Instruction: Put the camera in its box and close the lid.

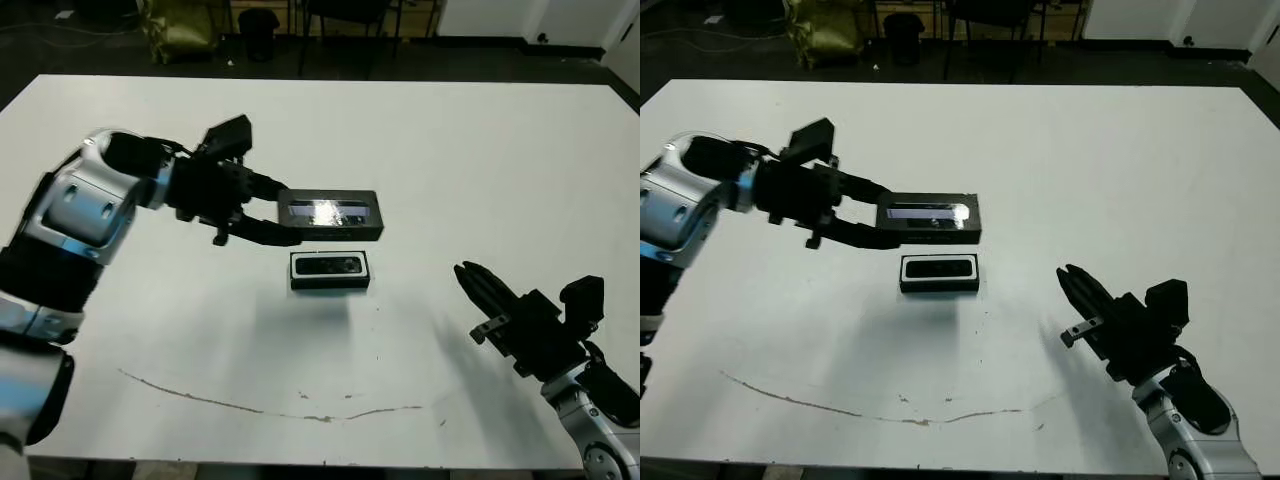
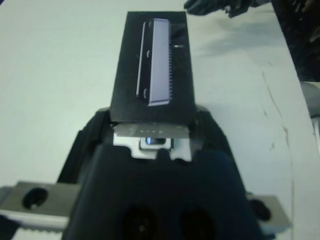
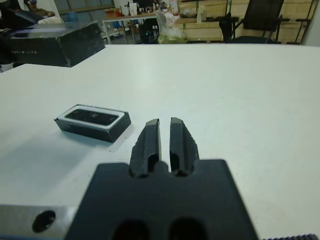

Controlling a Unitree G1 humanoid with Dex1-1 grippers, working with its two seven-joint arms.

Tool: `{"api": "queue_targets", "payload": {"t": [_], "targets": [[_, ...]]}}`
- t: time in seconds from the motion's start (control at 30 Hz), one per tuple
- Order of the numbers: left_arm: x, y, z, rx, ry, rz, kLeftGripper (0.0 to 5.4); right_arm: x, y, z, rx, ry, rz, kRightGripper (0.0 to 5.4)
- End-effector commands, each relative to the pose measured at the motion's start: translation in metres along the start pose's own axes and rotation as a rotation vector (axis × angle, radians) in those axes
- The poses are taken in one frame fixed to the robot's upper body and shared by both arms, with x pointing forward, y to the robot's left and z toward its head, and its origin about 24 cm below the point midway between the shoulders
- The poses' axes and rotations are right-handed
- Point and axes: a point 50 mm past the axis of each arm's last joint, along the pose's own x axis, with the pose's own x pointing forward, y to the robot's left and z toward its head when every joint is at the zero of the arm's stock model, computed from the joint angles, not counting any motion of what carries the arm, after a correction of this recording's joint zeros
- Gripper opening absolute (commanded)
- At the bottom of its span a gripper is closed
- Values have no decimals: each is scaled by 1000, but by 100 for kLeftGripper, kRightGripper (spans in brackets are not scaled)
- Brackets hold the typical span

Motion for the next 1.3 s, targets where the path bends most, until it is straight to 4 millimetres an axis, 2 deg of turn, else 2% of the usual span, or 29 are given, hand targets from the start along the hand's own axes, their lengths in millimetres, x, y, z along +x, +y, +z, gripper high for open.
{"api": "queue_targets", "payload": {"t": [0.03,0.37,1.3], "targets": [[7,5,-3,-3,11,-9,225,-3,-3,-11,19,22,11,0],[20,13,-17,-67,28,-37,225,-1,-2,-20,51,16,13,0],[43,3,-48,-84,111,-114,225,-1,-10,-13,-5,65,-59,0]]}}
